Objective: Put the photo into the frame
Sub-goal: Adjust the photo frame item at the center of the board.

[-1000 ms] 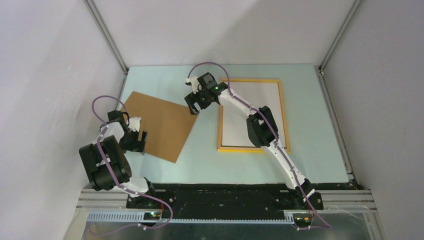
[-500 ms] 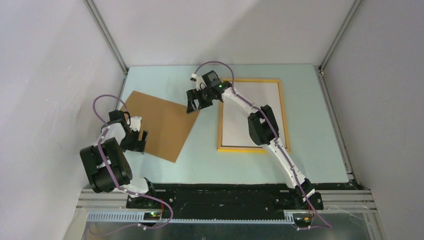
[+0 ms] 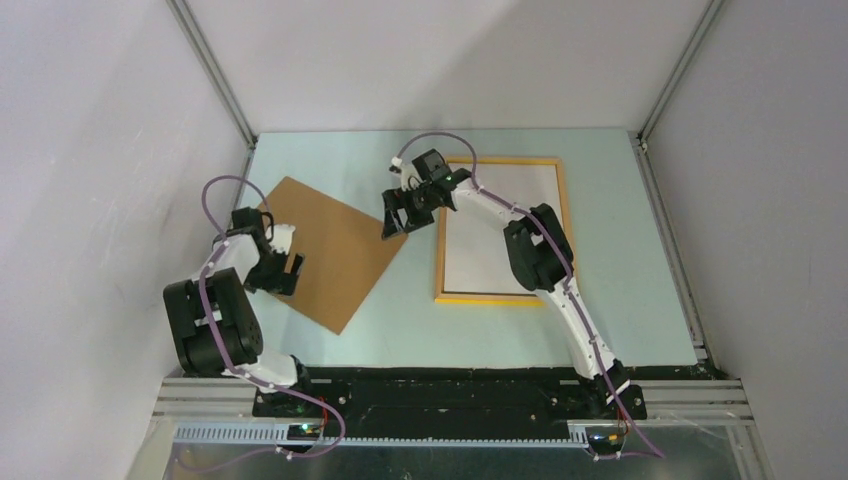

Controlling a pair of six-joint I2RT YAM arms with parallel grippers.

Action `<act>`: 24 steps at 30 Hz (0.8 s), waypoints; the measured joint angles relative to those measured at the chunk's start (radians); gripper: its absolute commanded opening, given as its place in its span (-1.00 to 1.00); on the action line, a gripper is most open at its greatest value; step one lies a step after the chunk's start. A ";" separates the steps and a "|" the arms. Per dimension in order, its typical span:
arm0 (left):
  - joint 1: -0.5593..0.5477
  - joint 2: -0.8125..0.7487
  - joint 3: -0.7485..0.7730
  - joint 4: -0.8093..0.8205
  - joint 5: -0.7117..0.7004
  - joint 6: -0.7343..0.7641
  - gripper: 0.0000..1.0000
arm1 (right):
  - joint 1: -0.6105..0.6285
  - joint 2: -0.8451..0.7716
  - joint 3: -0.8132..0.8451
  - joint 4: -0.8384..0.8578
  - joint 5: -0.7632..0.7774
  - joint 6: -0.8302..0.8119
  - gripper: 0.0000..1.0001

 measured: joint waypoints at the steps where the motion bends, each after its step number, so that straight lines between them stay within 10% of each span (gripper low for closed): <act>1: -0.018 0.004 0.012 0.003 0.004 -0.006 0.88 | 0.002 -0.018 -0.027 -0.001 -0.003 -0.002 0.80; 24: -0.177 0.016 0.138 0.013 -0.057 -0.099 0.99 | 0.143 -0.319 -0.453 -0.054 0.154 -0.209 0.91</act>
